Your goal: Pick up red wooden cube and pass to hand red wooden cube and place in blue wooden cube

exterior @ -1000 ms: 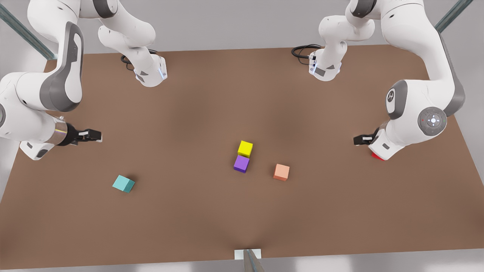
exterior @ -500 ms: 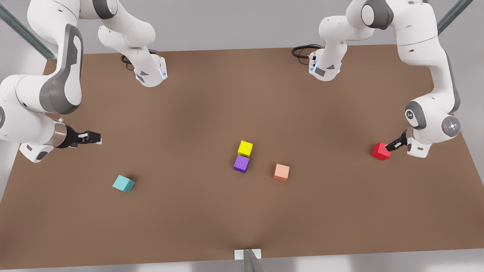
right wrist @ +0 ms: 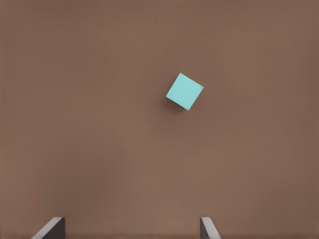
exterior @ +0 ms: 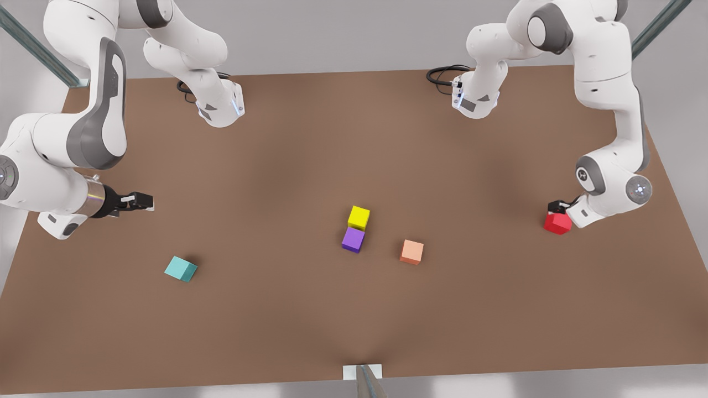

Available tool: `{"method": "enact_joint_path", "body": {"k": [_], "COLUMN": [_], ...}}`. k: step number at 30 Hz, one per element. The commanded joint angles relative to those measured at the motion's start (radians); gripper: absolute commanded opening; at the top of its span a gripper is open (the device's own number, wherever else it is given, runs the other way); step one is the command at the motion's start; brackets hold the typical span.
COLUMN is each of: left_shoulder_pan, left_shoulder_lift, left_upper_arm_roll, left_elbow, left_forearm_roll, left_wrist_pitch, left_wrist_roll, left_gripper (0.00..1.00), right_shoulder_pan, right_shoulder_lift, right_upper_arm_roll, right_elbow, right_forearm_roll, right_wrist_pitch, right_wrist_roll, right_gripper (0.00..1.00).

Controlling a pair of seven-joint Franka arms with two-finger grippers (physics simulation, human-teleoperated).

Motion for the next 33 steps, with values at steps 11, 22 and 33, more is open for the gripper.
{"method": "enact_joint_path", "body": {"k": [11,22,33], "left_shoulder_pan": [0.002,0.012,-0.001], "left_shoulder_lift": [0.079,0.168,0.154], "left_upper_arm_roll": [0.000,-0.004,-0.237], "left_elbow": [0.002,0.002,0.419], "left_forearm_roll": [-0.070,-0.109,-0.155], "left_wrist_pitch": [0.187,0.203,-0.458], "left_wrist_roll": [0.695,0.635,-0.161], "left_gripper": [1.00,0.99,0.68], "right_shoulder_pan": [-0.009,-0.009,-0.009], "right_shoulder_lift": [-0.001,0.000,0.011], "right_upper_arm_roll": [-0.001,-0.001,-0.001], "right_elbow": [-0.009,-0.009,-0.013], "right_forearm_roll": [-0.001,-0.002,-0.002], "right_wrist_pitch": [-0.005,-0.005,-0.005], "right_wrist_roll": [-0.020,-0.021,-0.023], "right_gripper": [1.00,1.00,1.00]}}
